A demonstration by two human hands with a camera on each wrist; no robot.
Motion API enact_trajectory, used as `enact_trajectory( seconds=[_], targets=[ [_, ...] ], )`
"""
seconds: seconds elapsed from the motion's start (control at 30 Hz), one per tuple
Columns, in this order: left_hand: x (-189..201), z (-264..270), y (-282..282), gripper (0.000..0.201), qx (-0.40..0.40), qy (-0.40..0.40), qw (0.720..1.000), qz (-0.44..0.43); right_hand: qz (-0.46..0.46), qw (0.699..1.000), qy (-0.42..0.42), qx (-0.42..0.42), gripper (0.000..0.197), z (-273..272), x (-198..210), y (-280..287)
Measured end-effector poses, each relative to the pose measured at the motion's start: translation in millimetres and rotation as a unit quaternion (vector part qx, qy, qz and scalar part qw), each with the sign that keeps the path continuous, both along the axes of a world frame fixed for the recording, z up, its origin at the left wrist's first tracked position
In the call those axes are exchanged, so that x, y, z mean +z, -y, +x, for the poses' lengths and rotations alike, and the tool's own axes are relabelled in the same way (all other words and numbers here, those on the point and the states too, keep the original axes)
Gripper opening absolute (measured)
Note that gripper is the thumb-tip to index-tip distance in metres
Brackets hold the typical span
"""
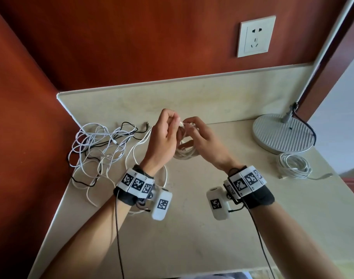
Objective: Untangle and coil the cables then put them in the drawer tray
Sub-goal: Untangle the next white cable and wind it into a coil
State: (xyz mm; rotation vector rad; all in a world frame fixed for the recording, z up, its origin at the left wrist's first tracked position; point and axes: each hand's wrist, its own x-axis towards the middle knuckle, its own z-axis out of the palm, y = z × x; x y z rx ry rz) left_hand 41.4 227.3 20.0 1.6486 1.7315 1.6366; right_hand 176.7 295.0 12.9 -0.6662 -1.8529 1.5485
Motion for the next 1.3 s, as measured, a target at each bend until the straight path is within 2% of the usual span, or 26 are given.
enact_trajectory(
  seconds=[0.1, 0.23, 0.4, 0.47, 0.53, 0.6, 0.63, 0.77, 0.93, 1.03, 1.2, 1.23, 1.3],
  targets=[
    [-4, 6, -5, 0.015, -0.049, 0.087, 0.995, -0.024, -0.006, 1.000, 0.013, -0.008, 0.020, 8, -1, -4],
    [-9, 13, -7, 0.014, -0.062, 0.173, 0.983, -0.013, 0.034, 0.999, 0.017, 0.012, 0.020, 19, -1, -11],
    [-2, 33, -16, 0.013, -0.034, 0.189, 0.981, 0.015, 0.042, 0.999, -0.028, 0.000, 0.027, 38, -1, -21],
    [3, 45, -17, 0.011, -0.031, 0.124, 0.991, 0.042, 0.037, 0.999, -0.031, -0.025, 0.027, 49, 2, -27],
    [7, 57, -19, 0.010, -0.030, -0.028, 0.997, 0.068, -0.003, 0.997, -0.042, -0.058, 0.031, 63, 6, -34],
    [8, 66, -22, 0.011, -0.033, -0.191, 0.978, 0.070, -0.055, 0.994, -0.057, -0.069, 0.031, 75, 8, -42],
    [8, 69, -25, 0.012, -0.030, -0.232, 0.970, 0.063, -0.072, 0.993, -0.059, -0.070, 0.030, 80, 9, -47],
    [9, 82, -35, 0.026, 0.000, -0.225, 0.974, 0.027, -0.080, 0.991, -0.046, -0.098, 0.029, 92, 12, -57],
    [8, 103, -46, 0.018, 0.031, -0.289, 0.957, -0.012, -0.034, 0.993, -0.024, -0.106, 0.029, 97, 19, -58],
    [10, 102, -54, 0.018, 0.026, -0.267, 0.962, -0.058, -0.001, 0.996, -0.002, -0.089, 0.024, 100, 15, -58],
    [19, 94, -60, 0.021, -0.026, -0.146, 0.983, -0.107, 0.040, 0.997, 0.002, -0.069, 0.028, 112, 9, -65],
    [19, 92, -61, 0.023, -0.032, -0.107, 0.987, -0.118, 0.046, 0.997, -0.006, -0.053, 0.029, 115, 9, -67],
    [18, 87, -63, 0.026, -0.064, 0.023, 0.987, -0.147, 0.051, 0.998, -0.030, -0.019, 0.030, 121, 8, -72]
  ],
)
